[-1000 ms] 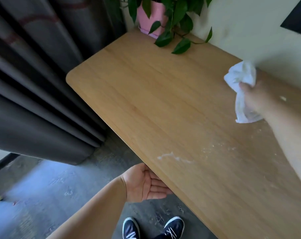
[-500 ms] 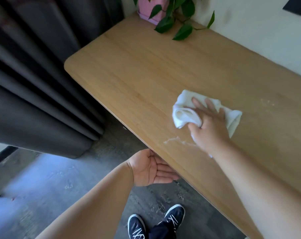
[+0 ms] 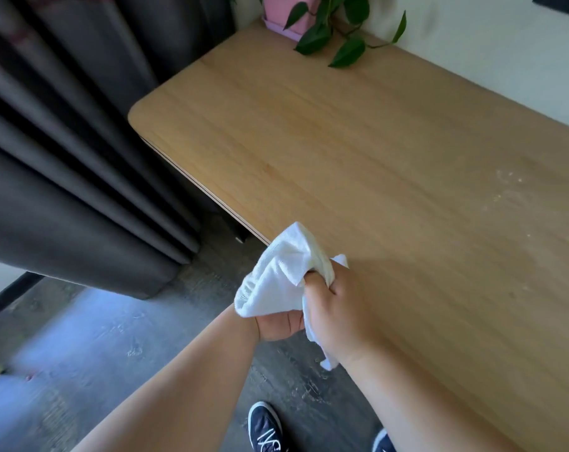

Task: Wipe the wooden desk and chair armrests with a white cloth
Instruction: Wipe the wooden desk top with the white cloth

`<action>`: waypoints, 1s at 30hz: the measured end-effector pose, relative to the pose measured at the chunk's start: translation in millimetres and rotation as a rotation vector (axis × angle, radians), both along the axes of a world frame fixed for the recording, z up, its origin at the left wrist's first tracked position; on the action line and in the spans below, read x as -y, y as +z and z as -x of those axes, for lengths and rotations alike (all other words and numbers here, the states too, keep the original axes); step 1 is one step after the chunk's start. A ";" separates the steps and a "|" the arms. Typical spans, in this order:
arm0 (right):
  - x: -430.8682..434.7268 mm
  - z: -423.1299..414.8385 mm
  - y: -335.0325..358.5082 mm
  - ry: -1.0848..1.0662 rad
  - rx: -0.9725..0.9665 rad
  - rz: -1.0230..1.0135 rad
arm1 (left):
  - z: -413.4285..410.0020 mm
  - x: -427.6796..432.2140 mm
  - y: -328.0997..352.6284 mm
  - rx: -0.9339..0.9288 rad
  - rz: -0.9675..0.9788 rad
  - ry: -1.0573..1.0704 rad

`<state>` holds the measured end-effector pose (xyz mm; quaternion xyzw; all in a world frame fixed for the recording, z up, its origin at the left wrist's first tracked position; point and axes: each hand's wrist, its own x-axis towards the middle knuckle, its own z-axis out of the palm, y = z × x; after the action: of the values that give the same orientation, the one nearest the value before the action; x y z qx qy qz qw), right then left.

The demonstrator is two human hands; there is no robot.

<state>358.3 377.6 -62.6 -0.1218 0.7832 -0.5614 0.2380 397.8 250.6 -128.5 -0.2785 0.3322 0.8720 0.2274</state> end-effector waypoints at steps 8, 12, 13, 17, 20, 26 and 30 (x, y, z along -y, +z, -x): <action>-51.9 99.3 49.0 -0.147 0.244 -0.059 | -2.5 -28.1 -16.4 0.366 0.035 0.248; -90.7 183.8 80.8 -0.281 0.298 0.016 | -11.3 -42.7 -2.6 0.528 0.233 0.380; -99.0 199.3 87.3 -0.325 0.311 0.068 | -12.2 -43.1 4.8 0.552 0.193 0.432; -122.1 249.4 114.6 -0.471 0.062 -0.206 | 10.5 -42.4 55.2 0.432 -0.033 0.623; -145.0 285.8 115.6 -0.547 -0.069 -0.404 | 56.7 -52.0 88.4 0.298 0.147 0.700; -212.7 353.0 63.7 -0.364 -0.435 -0.576 | 129.5 -79.7 81.4 0.021 1.376 0.310; -236.1 379.8 24.9 -0.178 -0.497 -0.673 | 132.7 -100.1 47.5 -0.269 1.931 -0.094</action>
<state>-21.5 613.7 -37.7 -0.1007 0.9637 -0.2466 0.0190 265.1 350.7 -81.0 -0.2297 0.9377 0.2392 -0.1037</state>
